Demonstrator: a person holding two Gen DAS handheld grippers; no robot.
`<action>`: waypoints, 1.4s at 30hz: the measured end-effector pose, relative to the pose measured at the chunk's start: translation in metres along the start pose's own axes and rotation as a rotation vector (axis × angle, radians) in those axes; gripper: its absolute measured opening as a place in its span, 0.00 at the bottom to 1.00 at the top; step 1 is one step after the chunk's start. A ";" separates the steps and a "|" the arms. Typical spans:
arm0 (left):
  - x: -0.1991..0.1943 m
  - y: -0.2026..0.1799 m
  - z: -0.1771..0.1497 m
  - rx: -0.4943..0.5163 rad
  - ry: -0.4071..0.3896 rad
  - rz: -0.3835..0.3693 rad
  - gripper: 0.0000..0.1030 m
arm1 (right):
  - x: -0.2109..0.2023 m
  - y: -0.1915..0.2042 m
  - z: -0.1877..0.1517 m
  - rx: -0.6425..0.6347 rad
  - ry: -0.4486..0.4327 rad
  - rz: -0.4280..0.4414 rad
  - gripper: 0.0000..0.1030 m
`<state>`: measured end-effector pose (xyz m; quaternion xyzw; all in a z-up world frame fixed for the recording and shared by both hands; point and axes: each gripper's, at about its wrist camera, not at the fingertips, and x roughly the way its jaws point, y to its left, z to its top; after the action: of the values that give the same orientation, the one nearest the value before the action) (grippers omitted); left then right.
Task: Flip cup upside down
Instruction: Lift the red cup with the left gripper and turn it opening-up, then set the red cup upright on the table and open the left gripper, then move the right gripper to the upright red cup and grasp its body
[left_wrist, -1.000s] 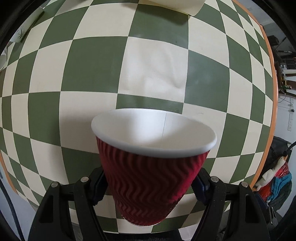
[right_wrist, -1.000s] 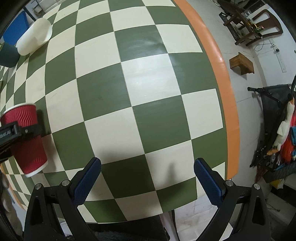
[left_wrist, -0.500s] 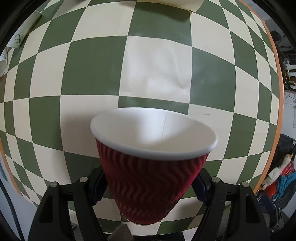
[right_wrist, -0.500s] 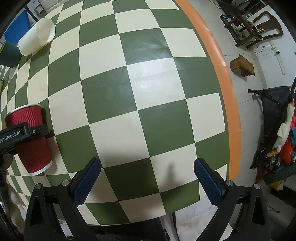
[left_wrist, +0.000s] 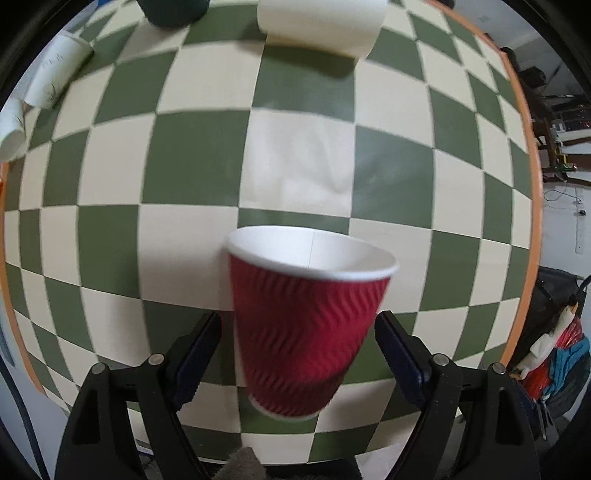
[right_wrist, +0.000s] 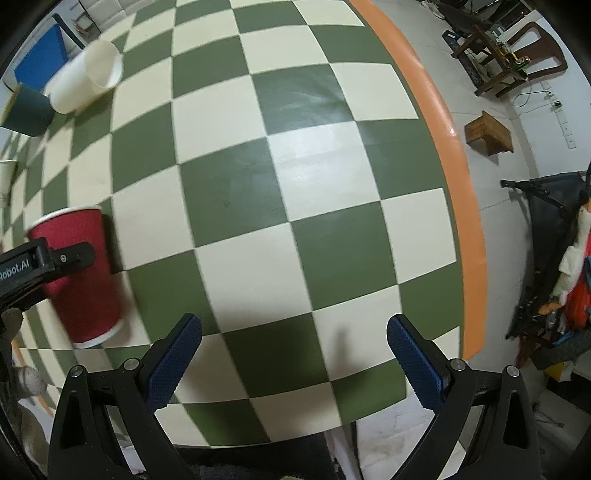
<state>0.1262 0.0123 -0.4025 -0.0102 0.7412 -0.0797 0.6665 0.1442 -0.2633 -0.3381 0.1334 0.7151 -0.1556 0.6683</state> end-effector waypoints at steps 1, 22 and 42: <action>-0.008 0.005 -0.012 0.014 -0.025 0.015 0.82 | -0.003 0.001 -0.001 -0.002 -0.007 0.015 0.99; -0.249 0.027 -0.017 0.106 -0.328 0.116 0.82 | -0.168 0.086 -0.109 -0.125 -0.286 0.199 0.99; -0.135 0.063 0.047 -0.068 -0.209 0.213 0.99 | -0.097 0.190 -0.094 -1.209 -0.378 -0.382 0.99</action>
<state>0.1932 0.0862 -0.2819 0.0376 0.6669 0.0181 0.7440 0.1413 -0.0496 -0.2446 -0.4239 0.5580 0.1367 0.7002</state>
